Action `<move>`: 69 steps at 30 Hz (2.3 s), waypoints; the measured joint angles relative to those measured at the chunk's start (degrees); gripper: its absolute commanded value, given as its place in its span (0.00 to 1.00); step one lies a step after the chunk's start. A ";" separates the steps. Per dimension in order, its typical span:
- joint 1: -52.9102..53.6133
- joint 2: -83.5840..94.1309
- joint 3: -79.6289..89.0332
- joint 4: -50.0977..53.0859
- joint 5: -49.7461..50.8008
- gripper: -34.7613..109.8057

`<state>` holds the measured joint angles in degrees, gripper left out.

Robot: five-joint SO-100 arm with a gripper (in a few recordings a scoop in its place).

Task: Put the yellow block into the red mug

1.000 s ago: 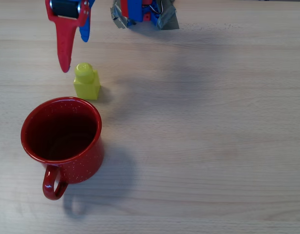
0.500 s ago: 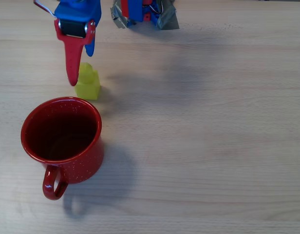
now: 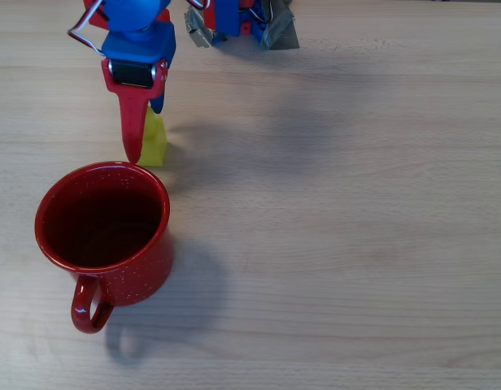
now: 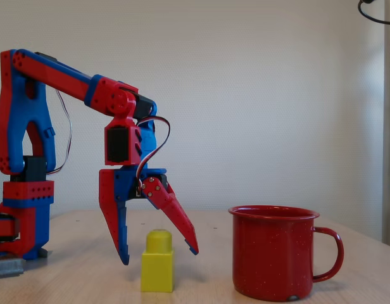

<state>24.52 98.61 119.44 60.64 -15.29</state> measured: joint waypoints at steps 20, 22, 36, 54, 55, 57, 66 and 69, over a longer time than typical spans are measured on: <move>-1.05 -1.41 -0.09 -1.58 0.53 0.24; -1.05 -1.32 -0.18 0.53 1.49 0.24; -1.76 5.98 -16.96 21.01 2.72 0.24; -7.73 0.70 -52.38 32.08 8.35 0.24; -7.82 -0.18 -53.70 32.08 8.61 0.24; -8.26 -2.20 -56.34 32.08 9.49 0.24; -8.79 -14.15 -67.24 32.17 11.51 0.24; -8.96 -18.02 -71.81 32.17 11.60 0.24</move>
<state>15.56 80.60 47.64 92.81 -3.69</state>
